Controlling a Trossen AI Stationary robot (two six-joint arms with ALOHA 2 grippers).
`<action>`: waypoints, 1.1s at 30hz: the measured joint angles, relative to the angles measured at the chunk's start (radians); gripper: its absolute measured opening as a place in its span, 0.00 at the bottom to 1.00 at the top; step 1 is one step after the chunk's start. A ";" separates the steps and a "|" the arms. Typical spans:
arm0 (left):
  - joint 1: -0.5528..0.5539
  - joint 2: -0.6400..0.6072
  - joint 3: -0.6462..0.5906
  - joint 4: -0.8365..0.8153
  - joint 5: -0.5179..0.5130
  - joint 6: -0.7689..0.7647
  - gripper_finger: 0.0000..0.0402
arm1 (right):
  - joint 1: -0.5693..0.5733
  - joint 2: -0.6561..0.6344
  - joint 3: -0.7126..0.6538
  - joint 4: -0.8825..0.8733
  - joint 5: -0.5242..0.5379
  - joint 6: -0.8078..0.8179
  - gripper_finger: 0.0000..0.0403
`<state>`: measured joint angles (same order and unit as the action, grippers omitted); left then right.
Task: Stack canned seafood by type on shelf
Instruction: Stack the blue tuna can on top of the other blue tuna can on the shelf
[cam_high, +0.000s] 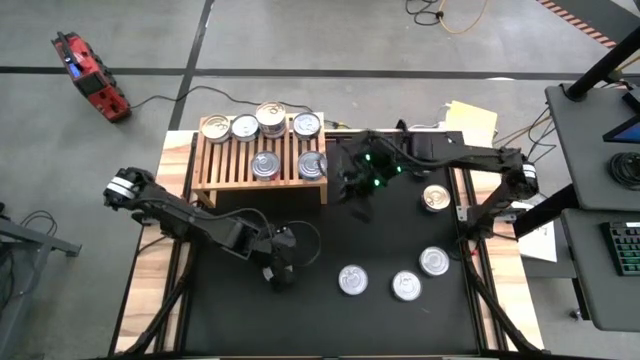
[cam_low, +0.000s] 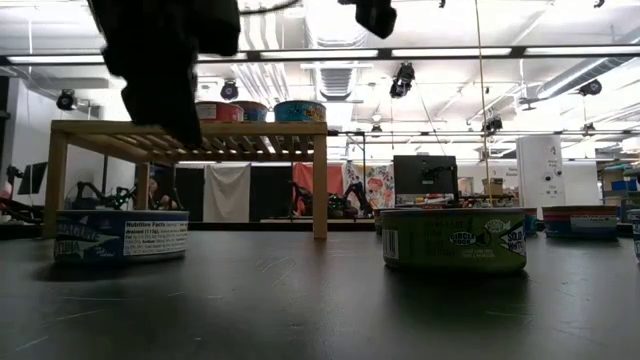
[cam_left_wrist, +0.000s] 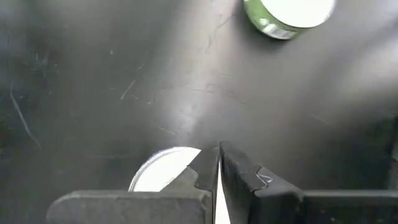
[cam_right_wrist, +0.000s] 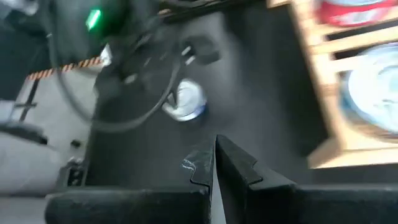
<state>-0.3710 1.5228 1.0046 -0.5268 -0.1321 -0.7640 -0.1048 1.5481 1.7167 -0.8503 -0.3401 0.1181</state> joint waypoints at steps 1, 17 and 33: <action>0.000 -0.018 0.001 -0.012 0.007 0.011 0.00 | 0.018 -0.011 -0.020 0.016 0.001 0.009 0.02; 0.000 -0.346 -0.007 -0.061 0.143 0.050 0.00 | 0.148 -0.116 -0.661 0.862 0.339 0.441 0.02; -0.008 -0.368 -0.384 0.013 0.090 -0.309 0.00 | 0.205 -0.022 -0.668 0.848 0.252 0.719 0.02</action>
<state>-0.3786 1.1545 0.6202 -0.5135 -0.0422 -1.0725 0.0998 1.5265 1.0489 -0.0027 -0.0879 0.8371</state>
